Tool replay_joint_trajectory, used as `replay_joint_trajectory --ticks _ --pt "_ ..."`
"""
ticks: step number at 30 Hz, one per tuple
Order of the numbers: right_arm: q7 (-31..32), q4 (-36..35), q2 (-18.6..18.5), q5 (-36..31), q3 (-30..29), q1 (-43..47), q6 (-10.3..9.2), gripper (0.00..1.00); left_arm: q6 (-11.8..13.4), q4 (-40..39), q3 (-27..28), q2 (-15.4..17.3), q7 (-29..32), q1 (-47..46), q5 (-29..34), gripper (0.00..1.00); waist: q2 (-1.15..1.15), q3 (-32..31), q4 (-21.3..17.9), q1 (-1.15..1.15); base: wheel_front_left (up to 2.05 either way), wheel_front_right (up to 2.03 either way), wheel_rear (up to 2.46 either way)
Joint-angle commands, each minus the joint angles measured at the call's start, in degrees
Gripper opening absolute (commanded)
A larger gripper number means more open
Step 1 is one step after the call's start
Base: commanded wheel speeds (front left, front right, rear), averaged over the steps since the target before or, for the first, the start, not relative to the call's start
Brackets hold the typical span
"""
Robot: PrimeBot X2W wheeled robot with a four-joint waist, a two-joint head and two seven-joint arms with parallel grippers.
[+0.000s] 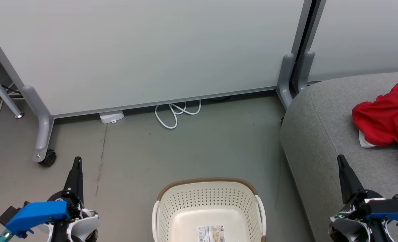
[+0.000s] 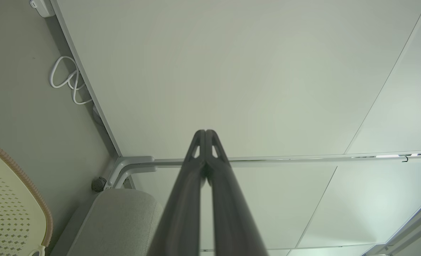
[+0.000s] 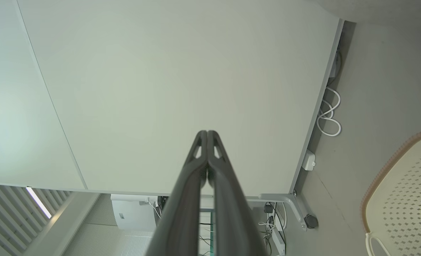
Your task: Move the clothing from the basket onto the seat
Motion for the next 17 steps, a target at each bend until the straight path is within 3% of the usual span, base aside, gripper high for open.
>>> replay_joint_trajectory --ticks 1,17 --pt "0.19 -0.18 -0.36 0.15 -0.09 -0.80 0.02 0.00 -0.20 -0.22 0.09 0.14 0.11 -0.60 0.01 0.00 0.00 0.00 0.00 0.00 0.00 0.00 0.00" --pt "0.19 -0.18 -0.36 0.15 -0.08 -0.80 0.02 0.00 -0.20 -0.21 0.15 0.09 0.17 -0.61 0.08 0.00 0.00 0.00 0.00 0.00 0.00 0.00 0.00"
